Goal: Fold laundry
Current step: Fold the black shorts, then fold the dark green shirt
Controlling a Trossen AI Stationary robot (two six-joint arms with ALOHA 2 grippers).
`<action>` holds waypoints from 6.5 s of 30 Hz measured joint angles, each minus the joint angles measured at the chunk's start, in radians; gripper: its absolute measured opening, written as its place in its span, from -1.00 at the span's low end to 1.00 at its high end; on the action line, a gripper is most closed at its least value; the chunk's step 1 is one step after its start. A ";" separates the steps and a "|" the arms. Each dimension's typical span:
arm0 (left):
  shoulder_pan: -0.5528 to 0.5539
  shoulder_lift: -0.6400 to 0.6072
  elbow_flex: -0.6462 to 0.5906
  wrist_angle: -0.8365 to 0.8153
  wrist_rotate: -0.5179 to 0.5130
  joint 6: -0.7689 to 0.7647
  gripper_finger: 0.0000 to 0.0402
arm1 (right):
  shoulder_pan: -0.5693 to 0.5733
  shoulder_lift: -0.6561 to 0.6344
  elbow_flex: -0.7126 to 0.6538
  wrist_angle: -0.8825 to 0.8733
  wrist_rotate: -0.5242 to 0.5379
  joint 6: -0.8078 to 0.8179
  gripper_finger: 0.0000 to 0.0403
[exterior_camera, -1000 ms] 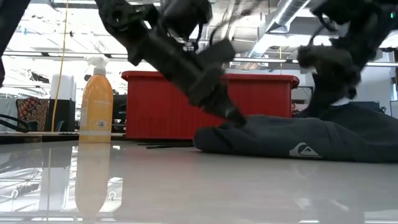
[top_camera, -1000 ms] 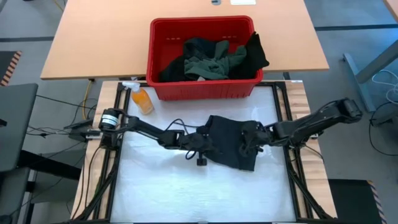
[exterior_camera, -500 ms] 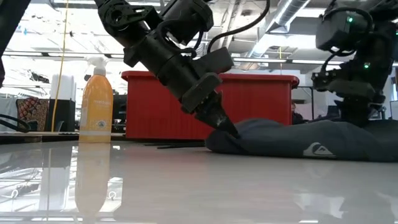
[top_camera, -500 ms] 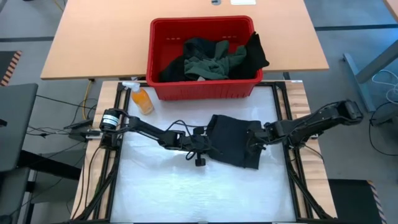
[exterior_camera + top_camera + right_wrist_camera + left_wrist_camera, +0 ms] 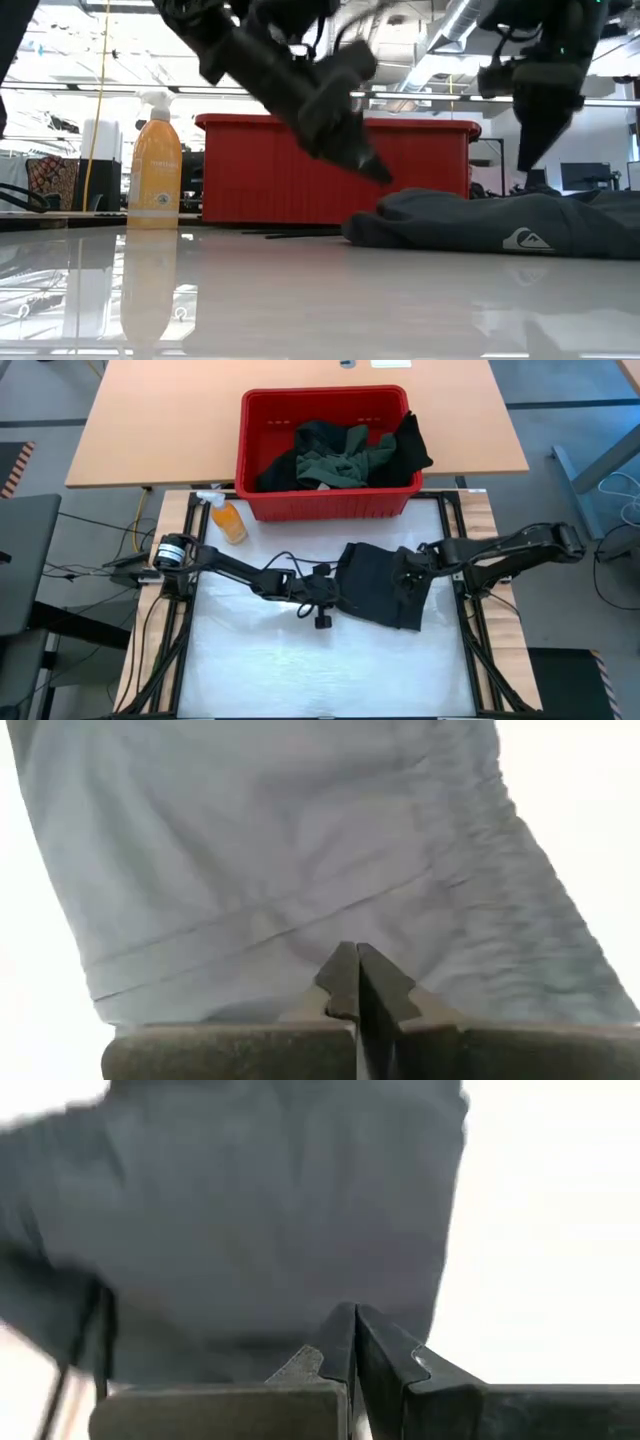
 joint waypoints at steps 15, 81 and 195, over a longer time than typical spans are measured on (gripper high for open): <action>0.037 0.049 0.082 -0.109 0.059 0.033 -1.00 | -0.109 0.003 -0.182 -0.039 0.008 0.026 -0.91; 0.184 -0.083 0.425 -0.433 -0.074 0.272 -1.00 | 0.113 0.054 0.363 -0.568 0.468 0.275 -0.86; -0.357 -0.512 -0.447 0.303 -0.521 -0.070 -0.39 | 0.122 0.196 0.043 1.259 0.136 -0.297 -0.89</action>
